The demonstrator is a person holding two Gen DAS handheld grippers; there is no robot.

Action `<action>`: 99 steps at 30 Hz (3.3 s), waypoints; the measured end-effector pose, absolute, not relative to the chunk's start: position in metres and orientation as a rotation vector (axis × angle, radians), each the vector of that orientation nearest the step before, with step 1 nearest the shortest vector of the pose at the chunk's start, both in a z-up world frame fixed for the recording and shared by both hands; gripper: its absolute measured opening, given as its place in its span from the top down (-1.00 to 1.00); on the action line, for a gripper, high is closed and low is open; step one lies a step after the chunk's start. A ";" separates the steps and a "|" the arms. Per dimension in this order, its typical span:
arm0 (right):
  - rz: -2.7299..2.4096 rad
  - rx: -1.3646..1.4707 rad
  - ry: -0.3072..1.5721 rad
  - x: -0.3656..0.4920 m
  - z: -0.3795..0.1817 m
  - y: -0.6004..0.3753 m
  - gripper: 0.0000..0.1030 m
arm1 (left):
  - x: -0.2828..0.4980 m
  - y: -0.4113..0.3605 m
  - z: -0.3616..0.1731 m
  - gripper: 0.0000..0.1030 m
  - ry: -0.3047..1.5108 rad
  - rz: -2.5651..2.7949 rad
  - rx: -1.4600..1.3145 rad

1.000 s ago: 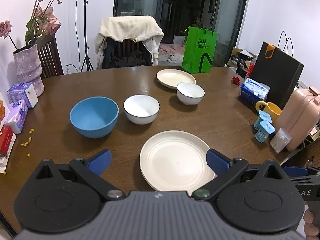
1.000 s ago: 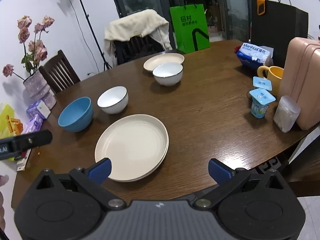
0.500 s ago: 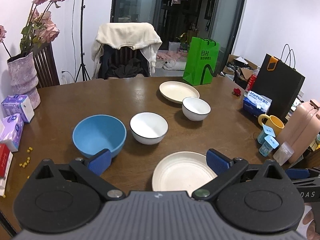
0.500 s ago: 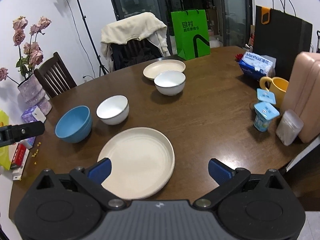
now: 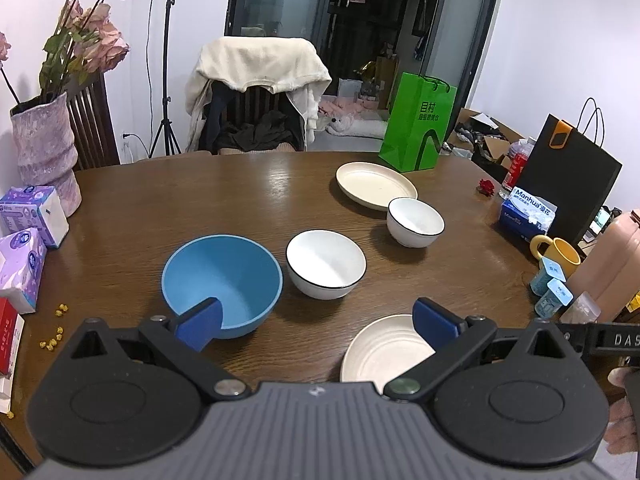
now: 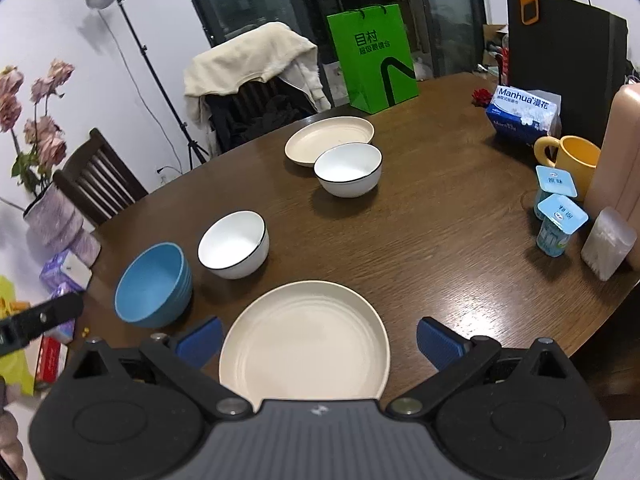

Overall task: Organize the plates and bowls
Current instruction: 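Withdraw both tools from the stacked cream plates, then move both tools forward past the bowls toward the last cream plate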

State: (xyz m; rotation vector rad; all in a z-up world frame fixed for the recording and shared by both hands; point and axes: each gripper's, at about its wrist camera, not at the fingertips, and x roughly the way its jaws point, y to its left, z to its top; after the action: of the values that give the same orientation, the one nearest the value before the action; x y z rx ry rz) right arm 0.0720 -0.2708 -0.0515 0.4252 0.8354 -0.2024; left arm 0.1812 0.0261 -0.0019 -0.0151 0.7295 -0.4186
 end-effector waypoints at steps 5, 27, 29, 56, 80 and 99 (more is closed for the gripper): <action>-0.206 0.466 0.844 0.080 -0.054 -0.267 -1.00 | 0.190 0.030 -0.003 -1.00 0.742 -0.438 -0.012; -0.215 0.411 0.796 0.110 -0.019 -0.272 -1.00 | 0.221 -0.001 0.049 -1.00 0.686 -0.463 -0.011; -0.206 0.408 0.795 0.119 -0.017 -0.277 -1.00 | 0.227 -0.008 0.054 -1.00 0.693 -0.457 -0.012; -0.237 0.357 0.839 0.261 0.013 -0.396 -1.00 | 0.366 -0.121 0.090 -1.00 0.725 -0.407 -0.040; -0.242 0.288 0.938 0.433 -0.022 -0.493 -1.00 | 0.508 -0.217 0.053 -1.00 0.792 -0.309 -0.040; -0.187 0.324 1.059 0.530 -0.124 -0.536 -0.87 | 0.602 -0.244 -0.052 -1.00 0.931 -0.146 -0.004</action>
State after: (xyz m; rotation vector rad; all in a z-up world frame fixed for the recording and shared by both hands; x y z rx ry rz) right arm 0.5302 -0.5357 -0.1244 0.3235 1.0588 -0.1871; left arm 0.6025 -0.2438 -0.0524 -0.0036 0.9308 -0.1462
